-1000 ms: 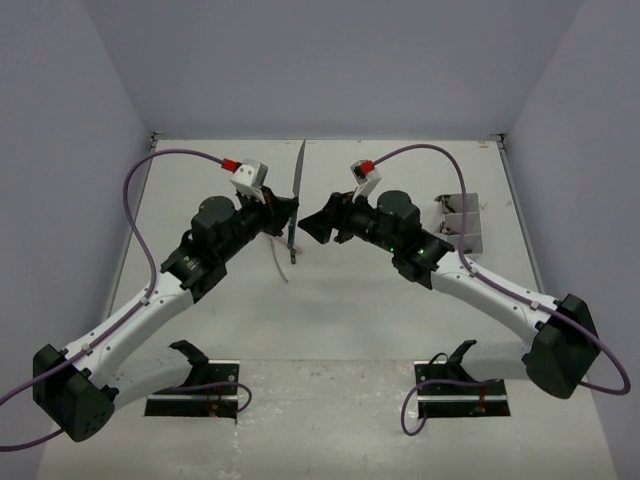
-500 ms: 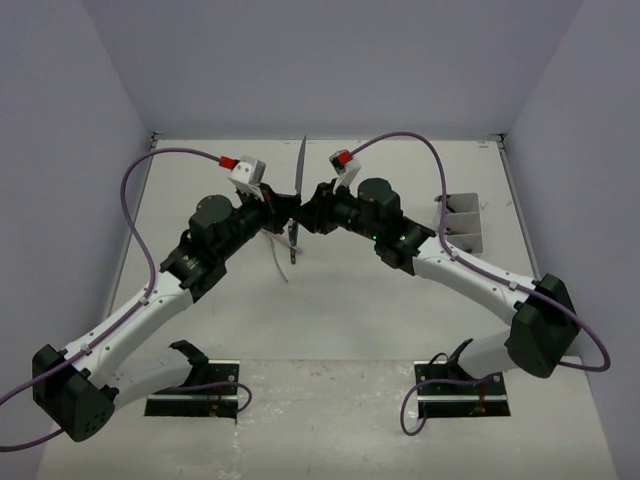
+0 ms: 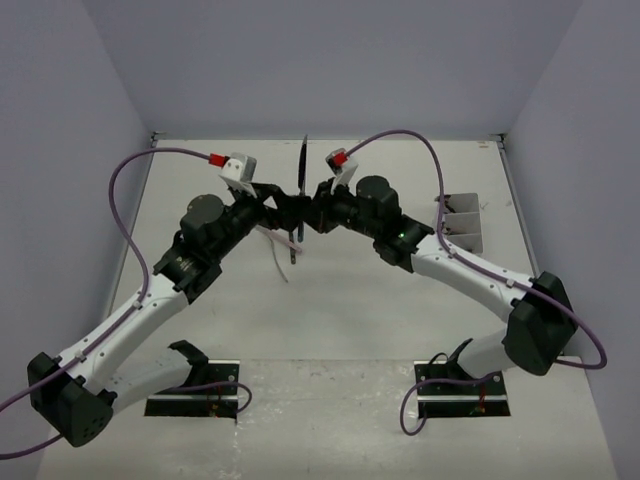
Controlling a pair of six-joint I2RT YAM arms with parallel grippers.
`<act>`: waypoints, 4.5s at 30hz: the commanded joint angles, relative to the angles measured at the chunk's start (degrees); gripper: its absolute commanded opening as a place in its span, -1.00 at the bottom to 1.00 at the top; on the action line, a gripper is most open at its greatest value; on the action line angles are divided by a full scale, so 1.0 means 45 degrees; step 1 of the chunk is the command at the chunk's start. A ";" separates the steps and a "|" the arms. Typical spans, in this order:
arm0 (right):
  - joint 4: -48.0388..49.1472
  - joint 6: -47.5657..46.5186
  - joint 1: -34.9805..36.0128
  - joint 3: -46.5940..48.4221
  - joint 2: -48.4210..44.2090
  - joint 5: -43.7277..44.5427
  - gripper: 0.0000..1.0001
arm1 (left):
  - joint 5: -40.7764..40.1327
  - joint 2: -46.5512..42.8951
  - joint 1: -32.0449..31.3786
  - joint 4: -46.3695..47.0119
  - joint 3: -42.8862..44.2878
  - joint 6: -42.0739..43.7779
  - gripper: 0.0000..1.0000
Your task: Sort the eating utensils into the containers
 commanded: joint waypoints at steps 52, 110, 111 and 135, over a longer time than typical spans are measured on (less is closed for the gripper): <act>-0.9898 -2.3440 -1.6751 -0.2276 0.1019 -1.1330 -0.30 | -0.5732 0.1642 -0.0326 -0.2886 -0.0681 -0.1514 1.00; -0.4293 -0.1760 -0.7923 0.0692 -0.4177 -0.0212 0.98 | -0.5752 0.8033 -0.0248 -0.6440 0.0200 -0.6025 -1.00; -0.4196 -0.1721 -0.7923 0.0634 -0.4119 -0.0584 0.98 | -0.5752 0.7295 -0.0267 -0.6460 -0.0111 -0.5987 -1.00; 0.4553 0.2671 -0.3785 -0.2998 -0.2888 -0.6860 0.92 | 0.3466 -0.0076 -0.0794 0.3401 -0.2165 -0.1454 -1.00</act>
